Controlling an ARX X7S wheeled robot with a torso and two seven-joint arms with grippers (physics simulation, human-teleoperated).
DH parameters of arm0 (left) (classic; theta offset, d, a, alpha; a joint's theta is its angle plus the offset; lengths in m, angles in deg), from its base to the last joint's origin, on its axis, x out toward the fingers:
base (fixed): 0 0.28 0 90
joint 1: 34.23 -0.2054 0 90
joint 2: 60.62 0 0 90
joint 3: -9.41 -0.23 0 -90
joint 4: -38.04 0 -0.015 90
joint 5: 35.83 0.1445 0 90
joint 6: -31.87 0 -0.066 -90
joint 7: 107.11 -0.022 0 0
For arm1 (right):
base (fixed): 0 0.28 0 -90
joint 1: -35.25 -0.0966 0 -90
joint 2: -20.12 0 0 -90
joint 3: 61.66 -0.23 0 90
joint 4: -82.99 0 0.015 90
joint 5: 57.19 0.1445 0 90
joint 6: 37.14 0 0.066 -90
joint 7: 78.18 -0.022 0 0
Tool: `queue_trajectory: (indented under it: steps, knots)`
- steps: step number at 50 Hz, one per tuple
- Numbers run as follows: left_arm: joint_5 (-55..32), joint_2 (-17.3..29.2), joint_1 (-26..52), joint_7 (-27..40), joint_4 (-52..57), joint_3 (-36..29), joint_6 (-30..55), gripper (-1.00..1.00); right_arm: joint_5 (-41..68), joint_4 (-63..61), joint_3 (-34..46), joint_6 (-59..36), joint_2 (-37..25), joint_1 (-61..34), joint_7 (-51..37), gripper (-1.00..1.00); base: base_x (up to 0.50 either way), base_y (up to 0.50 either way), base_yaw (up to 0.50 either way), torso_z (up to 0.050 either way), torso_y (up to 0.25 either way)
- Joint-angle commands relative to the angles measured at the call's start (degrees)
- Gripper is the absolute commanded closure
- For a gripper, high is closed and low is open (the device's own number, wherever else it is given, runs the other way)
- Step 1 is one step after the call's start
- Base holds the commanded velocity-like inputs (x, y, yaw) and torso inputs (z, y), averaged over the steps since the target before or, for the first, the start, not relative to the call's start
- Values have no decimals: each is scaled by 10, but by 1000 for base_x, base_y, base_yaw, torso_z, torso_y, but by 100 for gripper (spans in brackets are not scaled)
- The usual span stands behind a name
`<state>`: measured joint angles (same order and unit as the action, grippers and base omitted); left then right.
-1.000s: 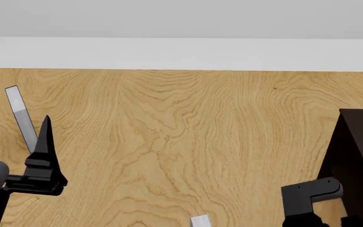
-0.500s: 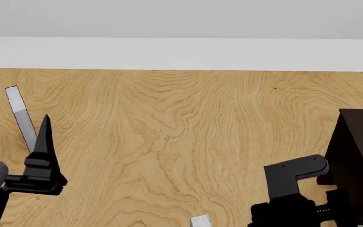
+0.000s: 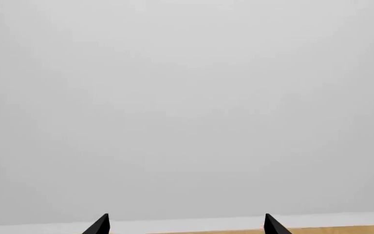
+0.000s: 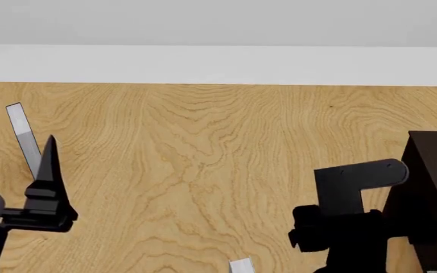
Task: Pick up the book on the right and place it on the cabinet shelf.
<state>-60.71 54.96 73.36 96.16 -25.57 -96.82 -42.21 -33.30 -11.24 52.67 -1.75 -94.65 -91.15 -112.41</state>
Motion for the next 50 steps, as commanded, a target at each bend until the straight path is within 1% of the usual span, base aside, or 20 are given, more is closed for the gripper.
queue_trajectory:
  steps: [1,5,14,23,27,33,38,50]
  knots:
    - [-1,-1,0,8,4,7,-3,-100,17,-115,-34,19,-14,38,-22,-100,0,0,0,0,0]
    - [1,0,-1,12,7,8,-3,-100,23,-172,-45,11,-22,46,-35,-100,0,0,0,0,0]
    - [3,1,0,15,5,10,-6,-100,25,-204,-48,14,-29,51,-39,-100,0,0,0,0,0]
    - [-2,3,-5,22,29,11,-1,-100,31,-284,-72,21,-38,66,-60,-100,0,0,0,0,0]
    - [-5,4,-7,23,35,14,-4,-100,25,-310,-65,12,-37,55,-71,-100,0,0,0,0,0]
    - [-10,3,-7,25,35,20,-7,-100,14,-339,-58,11,-36,50,-86,-100,0,0,0,0,0]
    - [-12,4,-8,27,39,23,-8,-100,17,-362,-68,9,-36,52,-95,-100,0,0,0,0,0]
    - [-22,5,-13,35,54,37,-16,-100,15,-389,-66,10,-34,49,-104,-100,0,0,0,0,0]
